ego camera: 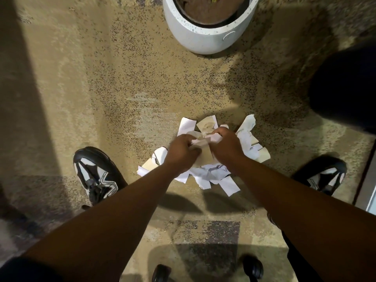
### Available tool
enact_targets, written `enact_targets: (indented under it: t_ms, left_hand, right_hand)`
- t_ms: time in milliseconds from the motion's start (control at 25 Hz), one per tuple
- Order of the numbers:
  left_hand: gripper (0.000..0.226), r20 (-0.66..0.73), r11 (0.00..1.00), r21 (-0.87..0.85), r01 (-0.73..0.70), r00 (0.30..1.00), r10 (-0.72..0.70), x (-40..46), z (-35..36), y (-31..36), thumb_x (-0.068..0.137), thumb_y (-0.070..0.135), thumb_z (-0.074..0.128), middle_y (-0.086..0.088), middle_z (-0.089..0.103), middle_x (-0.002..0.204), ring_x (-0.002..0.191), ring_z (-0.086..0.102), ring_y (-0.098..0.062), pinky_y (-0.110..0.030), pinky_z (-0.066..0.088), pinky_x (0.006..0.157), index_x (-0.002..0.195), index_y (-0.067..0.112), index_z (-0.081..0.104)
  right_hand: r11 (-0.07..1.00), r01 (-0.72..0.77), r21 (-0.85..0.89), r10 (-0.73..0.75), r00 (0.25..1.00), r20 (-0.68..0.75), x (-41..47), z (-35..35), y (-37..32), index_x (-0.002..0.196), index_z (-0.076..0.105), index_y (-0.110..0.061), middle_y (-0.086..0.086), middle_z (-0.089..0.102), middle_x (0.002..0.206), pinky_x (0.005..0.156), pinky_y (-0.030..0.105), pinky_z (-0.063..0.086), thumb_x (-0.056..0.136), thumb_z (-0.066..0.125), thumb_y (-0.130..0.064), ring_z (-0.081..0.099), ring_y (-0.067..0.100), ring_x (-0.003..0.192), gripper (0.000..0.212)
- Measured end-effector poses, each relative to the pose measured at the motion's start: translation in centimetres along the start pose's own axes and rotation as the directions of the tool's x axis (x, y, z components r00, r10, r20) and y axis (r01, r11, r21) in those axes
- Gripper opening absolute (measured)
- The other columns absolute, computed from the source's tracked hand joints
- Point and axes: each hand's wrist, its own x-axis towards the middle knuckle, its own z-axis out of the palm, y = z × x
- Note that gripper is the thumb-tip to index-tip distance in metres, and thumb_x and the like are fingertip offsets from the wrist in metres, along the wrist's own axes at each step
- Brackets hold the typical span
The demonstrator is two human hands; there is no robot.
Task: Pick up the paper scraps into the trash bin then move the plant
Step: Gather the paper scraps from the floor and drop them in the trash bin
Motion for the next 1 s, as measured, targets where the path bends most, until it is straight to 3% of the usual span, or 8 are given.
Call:
enact_targets:
  t_ms: [120,280,360,480,600,760,880,1000]
  left_hand:
    - [0.016,0.051,0.997,-0.073,-0.030,0.998,0.034,-1.0,-1.7,0.8,0.088,0.007,0.067,-0.006,0.078,0.092,0.085,0.073,-0.024,-0.042,0.061,0.077,0.098,0.011,0.079]
    - [0.022,0.110,0.980,-0.150,-0.129,0.983,0.146,-3.8,-4.6,4.4,0.084,-0.002,0.070,0.002,0.075,0.076,0.066,0.067,-0.011,-0.025,0.054,0.062,0.083,0.020,0.076]
    - [0.019,0.164,0.953,-0.283,-0.112,0.973,0.163,-5.6,-6.3,7.0,0.083,-0.002,0.074,-0.001,0.071,0.072,0.062,0.062,-0.012,-0.026,0.051,0.059,0.082,0.016,0.074]
    - [0.012,0.226,0.868,-0.475,-0.147,0.933,0.281,-8.4,-8.4,11.8,0.087,0.004,0.075,-0.002,0.072,0.077,0.067,0.067,-0.013,-0.026,0.055,0.057,0.093,0.013,0.070]
    - [0.014,0.225,0.785,-0.598,-0.165,0.905,0.362,-10.9,-8.3,17.3,0.089,0.006,0.074,-0.003,0.073,0.083,0.072,0.070,-0.016,-0.029,0.056,0.057,0.097,0.016,0.069]
    - [0.026,0.178,0.701,-0.703,-0.124,0.923,0.342,-12.4,-3.8,23.7,0.086,0.007,0.074,-0.006,0.073,0.096,0.089,0.071,-0.025,-0.038,0.058,0.066,0.108,0.020,0.069]
    - [0.048,0.130,0.613,-0.787,-0.072,0.952,0.278,-12.9,0.3,27.5,0.081,0.007,0.069,-0.011,0.071,0.103,0.093,0.070,-0.029,-0.036,0.055,0.061,0.128,0.007,0.057]
    - [0.034,0.204,0.539,-0.841,0.051,0.952,0.227,-13.8,4.2,30.9,0.082,0.001,0.069,-0.006,0.076,0.096,0.087,0.075,-0.025,-0.038,0.052,0.064,0.113,0.013,0.065]
  right_hand:
    - [0.995,0.047,0.087,-0.051,0.997,0.050,-1.5,-2.0,-0.8,0.113,0.057,-0.031,-0.007,0.059,0.101,0.061,0.019,0.040,0.088,0.071,-0.018,0.056,0.010,0.087,0.031]
    - [0.969,0.115,0.219,-0.129,0.990,0.054,-6.3,-6.1,-3.8,0.107,0.061,-0.038,-0.024,0.060,0.089,0.059,0.012,0.042,0.088,0.070,-0.010,0.057,-0.003,0.084,0.035]
    - [0.927,0.148,0.345,-0.168,0.985,0.027,-9.6,-9.4,-5.9,0.098,0.067,-0.038,-0.023,0.069,0.083,0.055,0.011,0.048,0.087,0.071,-0.010,0.066,-0.003,0.078,0.031]
    - [0.801,0.228,0.554,-0.210,0.973,-0.096,-14.9,-14.5,-8.6,0.101,0.071,-0.037,-0.017,0.076,0.093,0.057,0.017,0.056,0.086,0.075,-0.016,0.073,0.002,0.080,0.027]
    - [0.663,0.286,0.692,-0.079,0.946,-0.316,-20.1,-17.9,-9.0,0.108,0.070,-0.028,-0.008,0.077,0.097,0.058,0.019,0.058,0.085,0.077,-0.021,0.075,0.009,0.082,0.025]
    - [0.454,0.386,0.803,0.177,0.845,-0.505,-21.9,-21.8,-7.6,0.107,0.069,-0.026,-0.003,0.077,0.098,0.068,0.026,0.060,0.090,0.075,-0.020,0.076,0.016,0.090,0.019]
    - [0.262,0.453,0.852,0.366,0.770,-0.522,-21.0,-24.9,-6.5,0.101,0.066,-0.025,-0.007,0.079,0.088,0.065,0.025,0.060,0.095,0.068,-0.016,0.077,0.013,0.084,0.011]
    - [0.239,0.475,0.847,0.476,0.703,-0.528,-20.9,-28.6,-4.6,0.099,0.065,-0.031,-0.017,0.077,0.086,0.067,0.024,0.062,0.096,0.067,-0.025,0.076,0.006,0.083,0.007]
